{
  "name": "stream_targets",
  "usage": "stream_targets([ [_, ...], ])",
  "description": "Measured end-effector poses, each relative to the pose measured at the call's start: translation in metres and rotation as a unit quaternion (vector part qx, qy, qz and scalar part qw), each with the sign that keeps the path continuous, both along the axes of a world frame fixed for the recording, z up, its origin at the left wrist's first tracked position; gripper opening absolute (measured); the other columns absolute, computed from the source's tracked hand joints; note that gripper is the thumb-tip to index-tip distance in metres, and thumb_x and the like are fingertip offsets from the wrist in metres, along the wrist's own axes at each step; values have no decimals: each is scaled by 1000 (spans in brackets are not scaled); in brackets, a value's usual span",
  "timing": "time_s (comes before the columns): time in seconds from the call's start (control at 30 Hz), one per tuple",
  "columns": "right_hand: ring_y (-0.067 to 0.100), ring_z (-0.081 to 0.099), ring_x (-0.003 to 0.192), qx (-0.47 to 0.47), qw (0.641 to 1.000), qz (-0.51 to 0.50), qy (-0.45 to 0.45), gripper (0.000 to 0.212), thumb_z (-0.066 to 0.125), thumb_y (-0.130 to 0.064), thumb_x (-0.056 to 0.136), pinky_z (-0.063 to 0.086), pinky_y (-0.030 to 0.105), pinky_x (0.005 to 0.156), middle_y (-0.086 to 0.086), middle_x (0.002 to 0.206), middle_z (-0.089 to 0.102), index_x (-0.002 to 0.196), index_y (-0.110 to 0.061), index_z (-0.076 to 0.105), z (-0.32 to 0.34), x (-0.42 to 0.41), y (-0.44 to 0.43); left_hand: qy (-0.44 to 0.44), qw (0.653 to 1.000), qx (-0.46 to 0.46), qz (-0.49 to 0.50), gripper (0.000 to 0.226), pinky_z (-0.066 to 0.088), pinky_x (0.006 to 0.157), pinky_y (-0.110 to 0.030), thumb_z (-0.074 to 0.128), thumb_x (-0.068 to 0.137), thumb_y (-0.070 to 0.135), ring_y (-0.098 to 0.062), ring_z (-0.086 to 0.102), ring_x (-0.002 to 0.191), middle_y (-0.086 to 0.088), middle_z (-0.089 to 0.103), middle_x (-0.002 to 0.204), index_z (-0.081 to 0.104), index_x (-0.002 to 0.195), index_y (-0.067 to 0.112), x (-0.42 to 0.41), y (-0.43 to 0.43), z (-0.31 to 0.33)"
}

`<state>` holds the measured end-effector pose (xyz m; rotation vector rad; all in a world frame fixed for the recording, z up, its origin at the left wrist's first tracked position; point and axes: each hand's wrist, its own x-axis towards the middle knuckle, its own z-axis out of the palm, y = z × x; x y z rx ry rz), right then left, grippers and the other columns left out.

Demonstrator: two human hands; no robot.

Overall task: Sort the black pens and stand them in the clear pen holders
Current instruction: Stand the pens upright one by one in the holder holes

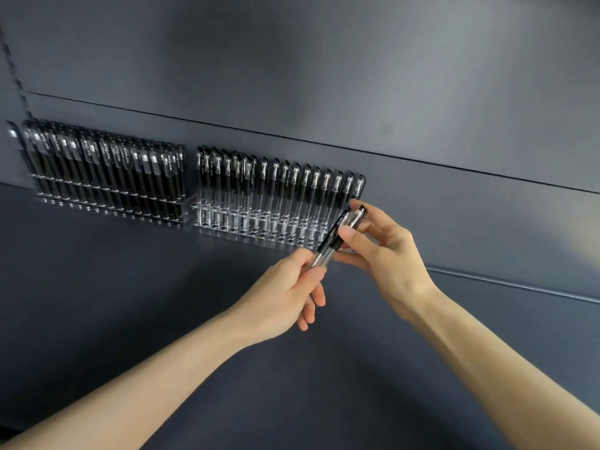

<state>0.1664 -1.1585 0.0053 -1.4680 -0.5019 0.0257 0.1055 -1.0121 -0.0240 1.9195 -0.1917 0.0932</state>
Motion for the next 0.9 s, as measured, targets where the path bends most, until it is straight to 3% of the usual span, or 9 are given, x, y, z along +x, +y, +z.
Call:
stream_targets([
  [0.1,8,65,68,-4,1000,-1,-23,48,57,3,88,59,29,71,7,73,50,133,-11,45,9,5,32,-21,999,-24,17,15,52,52,-32,40,101,20,-17,60,57,-3,64,75,52,97,11,4,31,0],
  [0.17,11,65,65,6,997,-51,-49,47,61,6,85,59,29,70,6,70,49,127,-13,48,14,10,55,-22,998,-19,47,21,56,58,-33,38,101,24,-16,63,69,-3,65,86,53,101,11,9,56,0],
  [0.23,13,64,58,19,989,-120,-83,39,65,5,83,59,30,68,5,69,51,112,-16,50,21,19,78,-59,992,43,101,25,54,64,-32,35,102,27,-14,61,77,-1,62,91,55,102,11,18,87,-1],
  [0.33,15,63,58,4,969,-201,-145,37,70,0,81,58,36,70,3,72,56,98,-26,49,28,36,107,-118,977,99,148,27,36,53,-22,35,102,29,-14,42,57,-7,55,75,53,91,13,35,130,-3],
  [0.47,29,65,72,-40,931,-281,-229,44,71,-9,82,56,44,74,-4,76,59,100,-43,49,25,53,138,-145,979,57,130,22,26,45,-20,40,101,26,-8,30,47,10,37,52,52,84,19,54,157,-4],
  [0.67,22,64,76,-93,902,-318,-279,41,70,-10,83,49,25,72,-13,76,56,119,-22,56,18,73,152,-173,977,-23,124,20,26,49,-23,39,100,29,-7,32,48,10,37,51,57,95,21,58,160,-13],
  [0.77,21,62,72,-114,891,-320,-301,41,71,-10,83,50,24,72,-13,75,56,121,-19,56,18,77,155,-181,975,-43,124,20,27,49,-24,40,100,27,-8,32,48,9,37,52,56,93,20,61,159,-13],
  [0.9,15,59,67,-142,884,-310,-318,40,70,-10,83,42,11,65,-13,75,57,121,-17,58,19,82,157,-173,975,-59,123,20,27,50,-28,39,100,27,-8,30,49,7,35,53,56,91,22,61,160,-15],
])
